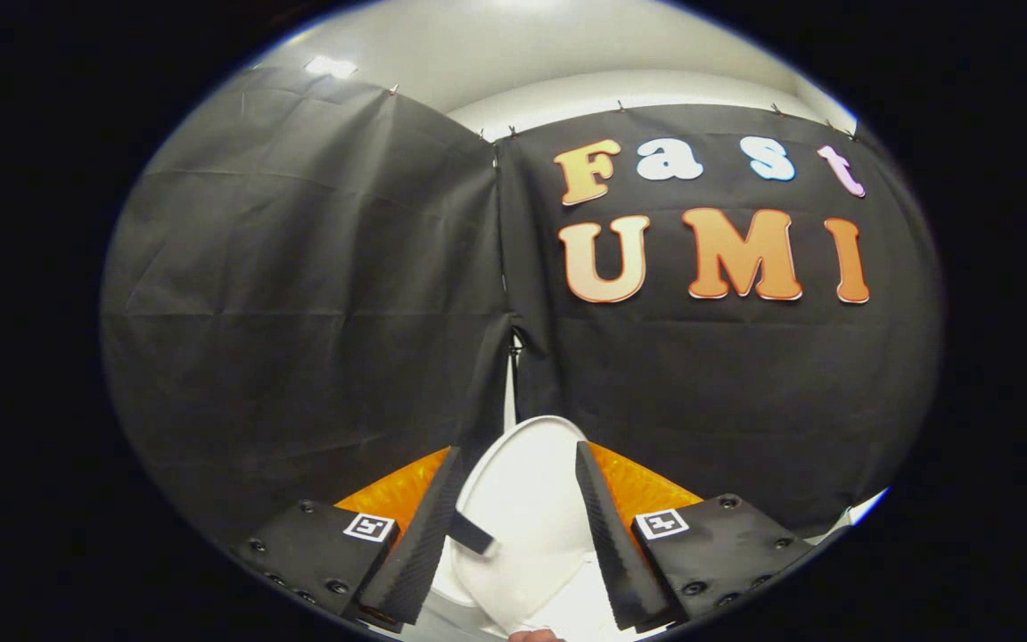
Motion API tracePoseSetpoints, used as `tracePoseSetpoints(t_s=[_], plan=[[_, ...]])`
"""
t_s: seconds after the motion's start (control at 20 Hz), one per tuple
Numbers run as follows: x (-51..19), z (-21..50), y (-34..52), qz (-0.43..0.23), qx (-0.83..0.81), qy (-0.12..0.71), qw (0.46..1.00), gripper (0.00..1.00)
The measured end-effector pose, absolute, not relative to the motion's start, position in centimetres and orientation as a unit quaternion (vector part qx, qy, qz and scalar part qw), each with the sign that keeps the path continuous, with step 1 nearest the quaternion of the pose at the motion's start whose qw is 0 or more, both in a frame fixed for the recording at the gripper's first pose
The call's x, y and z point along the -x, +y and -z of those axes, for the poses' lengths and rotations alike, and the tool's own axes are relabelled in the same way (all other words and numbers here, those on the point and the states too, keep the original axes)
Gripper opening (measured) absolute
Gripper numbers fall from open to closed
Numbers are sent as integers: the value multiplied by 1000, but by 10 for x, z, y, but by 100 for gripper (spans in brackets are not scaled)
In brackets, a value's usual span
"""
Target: Open the toilet lid.
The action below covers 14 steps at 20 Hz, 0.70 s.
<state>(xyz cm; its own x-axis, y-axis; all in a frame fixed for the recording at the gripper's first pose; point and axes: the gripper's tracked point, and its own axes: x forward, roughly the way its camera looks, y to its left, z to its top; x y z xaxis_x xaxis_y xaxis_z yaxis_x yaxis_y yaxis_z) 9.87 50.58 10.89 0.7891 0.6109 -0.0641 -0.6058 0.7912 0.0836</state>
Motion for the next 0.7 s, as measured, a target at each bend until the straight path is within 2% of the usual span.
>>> tracePoseSetpoints(t_s=[0.2,0.45,0.7], plan=[[-110,-119,413,-277,-27,30,960,83],[-116,-109,266,-182,13,7,983,83],[-110,-90,157,-114,20,12,993,83]])
